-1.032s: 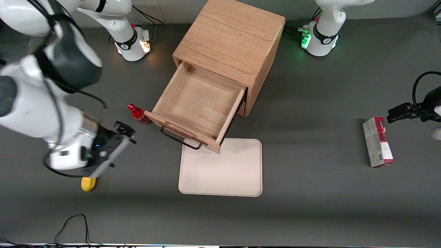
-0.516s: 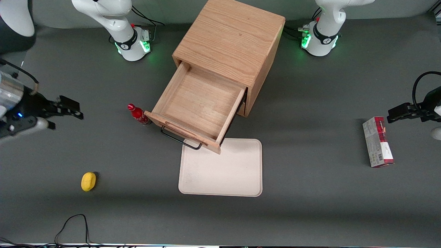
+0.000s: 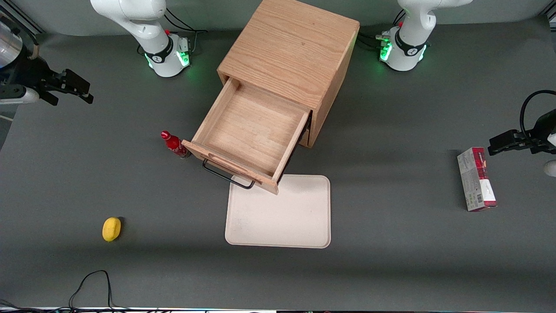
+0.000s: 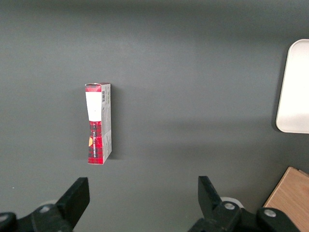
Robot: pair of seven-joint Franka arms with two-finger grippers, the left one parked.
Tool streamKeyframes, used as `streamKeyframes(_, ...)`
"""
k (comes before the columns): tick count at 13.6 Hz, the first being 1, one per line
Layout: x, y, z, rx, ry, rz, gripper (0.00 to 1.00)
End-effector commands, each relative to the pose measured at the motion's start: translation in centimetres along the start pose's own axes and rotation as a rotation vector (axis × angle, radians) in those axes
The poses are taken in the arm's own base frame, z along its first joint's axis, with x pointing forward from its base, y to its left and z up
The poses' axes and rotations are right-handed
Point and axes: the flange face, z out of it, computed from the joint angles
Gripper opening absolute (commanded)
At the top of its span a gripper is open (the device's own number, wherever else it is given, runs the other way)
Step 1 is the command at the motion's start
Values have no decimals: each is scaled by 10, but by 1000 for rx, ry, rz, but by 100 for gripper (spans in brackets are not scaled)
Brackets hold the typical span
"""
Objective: Open upper drawer
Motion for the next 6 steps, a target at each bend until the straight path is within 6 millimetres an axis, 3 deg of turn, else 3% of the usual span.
streamKeyframes(1, 9, -3, 8, 18, -3, 23, 100)
streamKeyframes(6, 20, 0, 8, 6, -1, 21, 100)
